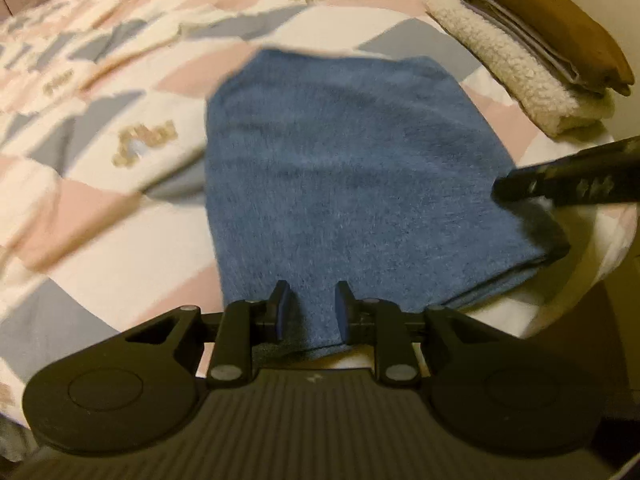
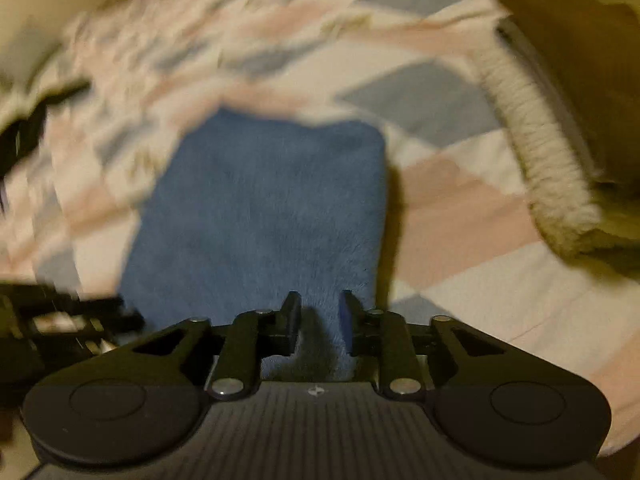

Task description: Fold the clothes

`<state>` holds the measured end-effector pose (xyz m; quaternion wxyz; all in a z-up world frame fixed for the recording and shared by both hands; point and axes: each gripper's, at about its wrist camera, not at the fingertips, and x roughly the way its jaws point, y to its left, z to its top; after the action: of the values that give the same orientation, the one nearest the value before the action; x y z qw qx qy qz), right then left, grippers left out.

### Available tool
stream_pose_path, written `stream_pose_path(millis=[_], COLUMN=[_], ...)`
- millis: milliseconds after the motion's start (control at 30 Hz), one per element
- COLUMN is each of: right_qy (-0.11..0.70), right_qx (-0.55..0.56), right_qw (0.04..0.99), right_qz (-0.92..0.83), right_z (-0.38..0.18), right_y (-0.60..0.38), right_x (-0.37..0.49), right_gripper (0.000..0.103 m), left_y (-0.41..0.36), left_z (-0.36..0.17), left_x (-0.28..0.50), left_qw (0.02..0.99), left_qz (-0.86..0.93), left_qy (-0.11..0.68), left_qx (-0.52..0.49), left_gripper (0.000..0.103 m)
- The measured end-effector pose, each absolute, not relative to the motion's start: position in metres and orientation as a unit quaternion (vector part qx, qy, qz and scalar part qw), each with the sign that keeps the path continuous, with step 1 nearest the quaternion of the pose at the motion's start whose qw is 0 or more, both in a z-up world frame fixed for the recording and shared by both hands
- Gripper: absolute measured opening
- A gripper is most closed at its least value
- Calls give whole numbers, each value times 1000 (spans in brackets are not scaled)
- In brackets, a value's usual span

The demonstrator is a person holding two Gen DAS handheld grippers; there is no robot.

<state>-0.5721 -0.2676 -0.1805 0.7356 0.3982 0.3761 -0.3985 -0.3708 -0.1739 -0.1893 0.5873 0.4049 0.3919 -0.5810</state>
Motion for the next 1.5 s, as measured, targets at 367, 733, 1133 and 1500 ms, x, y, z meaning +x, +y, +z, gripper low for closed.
stream_pose_path(millis=[367, 733, 1133, 1500], right_qy=[290, 287, 303, 325], right_qx=[459, 438, 431, 454], right_qw=[706, 711, 711, 698], right_qz=[-455, -469, -465, -448], right_z=[-127, -82, -61, -87], right_y=[-167, -91, -88, -127], right_x=[-597, -573, -563, -571], right_gripper=[46, 67, 70, 73], left_y=[-119, -54, -38, -71], left_z=[-96, -55, -44, -67], left_x=[-361, -341, -323, -323], left_qw=[615, 618, 630, 618], left_qz=[-590, -595, -591, -579], left_qy=[348, 349, 362, 393], left_qx=[392, 377, 352, 359], left_gripper=[42, 52, 57, 61])
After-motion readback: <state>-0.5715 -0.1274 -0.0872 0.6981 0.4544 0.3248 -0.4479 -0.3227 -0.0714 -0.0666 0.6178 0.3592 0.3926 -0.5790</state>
